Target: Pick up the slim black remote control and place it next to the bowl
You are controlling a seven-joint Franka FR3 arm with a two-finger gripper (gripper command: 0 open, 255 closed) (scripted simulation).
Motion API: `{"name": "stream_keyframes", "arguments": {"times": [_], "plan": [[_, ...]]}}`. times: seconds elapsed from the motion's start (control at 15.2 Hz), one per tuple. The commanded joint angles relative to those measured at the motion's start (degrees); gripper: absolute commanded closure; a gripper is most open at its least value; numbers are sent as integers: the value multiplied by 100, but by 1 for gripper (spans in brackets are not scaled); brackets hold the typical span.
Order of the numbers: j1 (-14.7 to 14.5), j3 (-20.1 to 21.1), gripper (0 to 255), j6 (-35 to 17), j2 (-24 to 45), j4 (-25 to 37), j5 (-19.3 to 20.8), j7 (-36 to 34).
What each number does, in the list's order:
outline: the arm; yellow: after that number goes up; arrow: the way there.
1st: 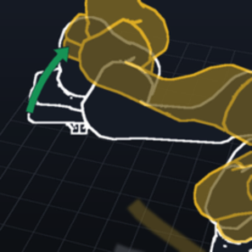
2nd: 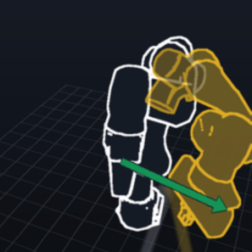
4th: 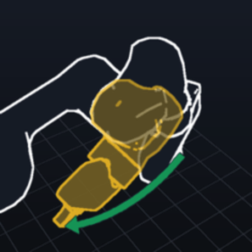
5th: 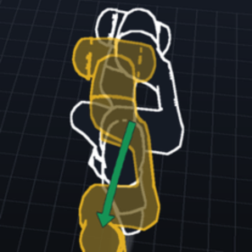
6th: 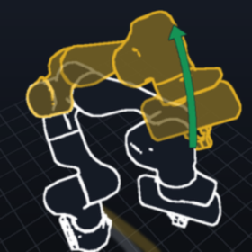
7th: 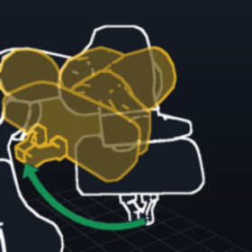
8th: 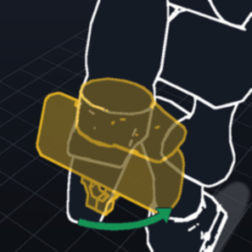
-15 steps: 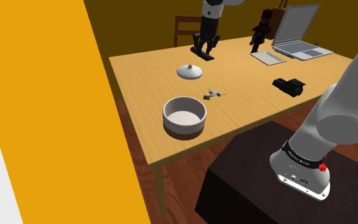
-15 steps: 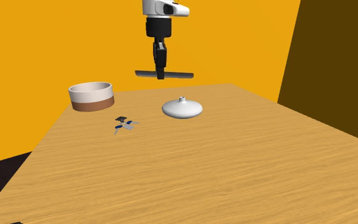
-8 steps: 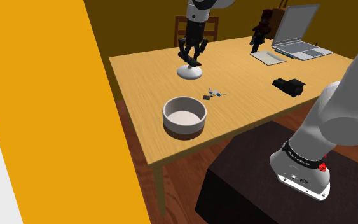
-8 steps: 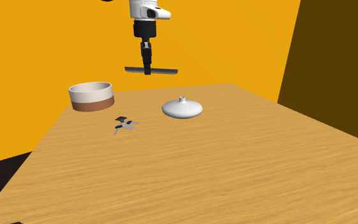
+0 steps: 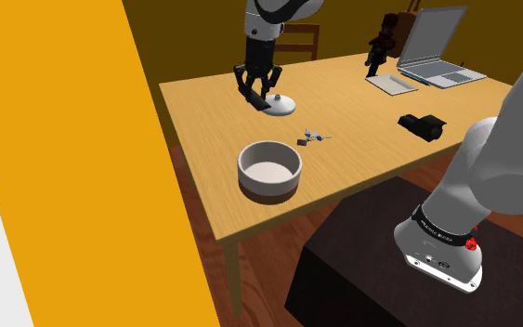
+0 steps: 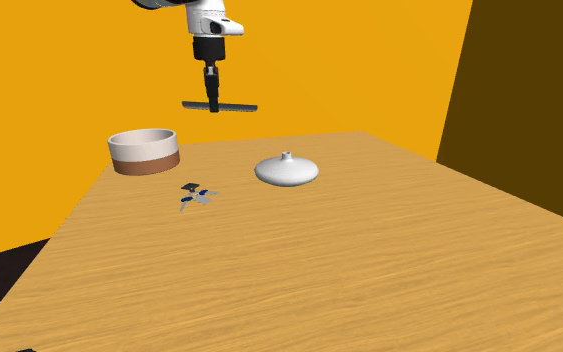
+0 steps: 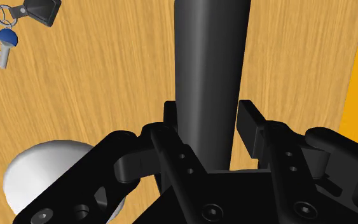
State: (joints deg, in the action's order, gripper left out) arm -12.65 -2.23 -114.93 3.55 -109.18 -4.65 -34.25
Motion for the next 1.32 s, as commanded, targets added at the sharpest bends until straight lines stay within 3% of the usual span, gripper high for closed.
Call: {"name": "stream_keyframes", "arguments": {"times": [0.0,0.66,1.25], "plan": [[-144,126,255,41,114,177,20,-290],[-877,633,255,252,1037,1392,209,-1600],[-882,630,255,-387,1194,909,206,-1572]]}}
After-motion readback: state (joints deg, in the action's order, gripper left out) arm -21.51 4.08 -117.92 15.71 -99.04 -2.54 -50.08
